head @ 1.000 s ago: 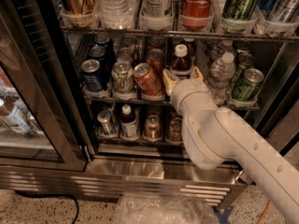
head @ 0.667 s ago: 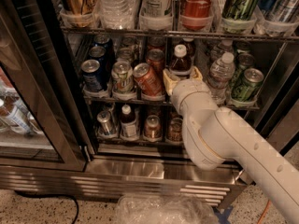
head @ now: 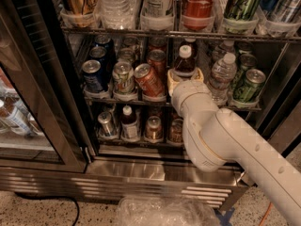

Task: Pick blue plastic bottle from middle shelf of fridge

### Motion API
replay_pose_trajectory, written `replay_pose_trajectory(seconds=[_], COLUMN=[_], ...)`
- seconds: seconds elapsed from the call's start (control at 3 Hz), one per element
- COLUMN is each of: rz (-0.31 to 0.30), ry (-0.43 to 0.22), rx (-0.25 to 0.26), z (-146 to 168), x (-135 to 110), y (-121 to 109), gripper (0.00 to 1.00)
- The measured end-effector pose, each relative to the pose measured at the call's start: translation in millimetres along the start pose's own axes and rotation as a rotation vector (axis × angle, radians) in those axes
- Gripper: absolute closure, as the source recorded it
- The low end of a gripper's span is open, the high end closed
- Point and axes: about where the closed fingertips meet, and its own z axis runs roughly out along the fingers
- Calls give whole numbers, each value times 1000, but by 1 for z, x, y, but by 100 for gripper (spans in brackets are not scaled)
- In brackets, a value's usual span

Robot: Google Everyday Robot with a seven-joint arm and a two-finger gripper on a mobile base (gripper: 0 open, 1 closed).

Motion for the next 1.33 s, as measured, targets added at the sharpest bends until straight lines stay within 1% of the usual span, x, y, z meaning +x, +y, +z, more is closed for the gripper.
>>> replay_pose_trajectory(seconds=[0.33, 0.67, 1.0, 1.33], rz=[47, 47, 26, 26], ry=[6, 6, 1, 1], rx=[-47, -47, -67, -67], z=[-13, -13, -20, -19], x=[-10, -10, -11, -11], y=[4, 4, 11, 10], gripper=[100, 100, 100, 100])
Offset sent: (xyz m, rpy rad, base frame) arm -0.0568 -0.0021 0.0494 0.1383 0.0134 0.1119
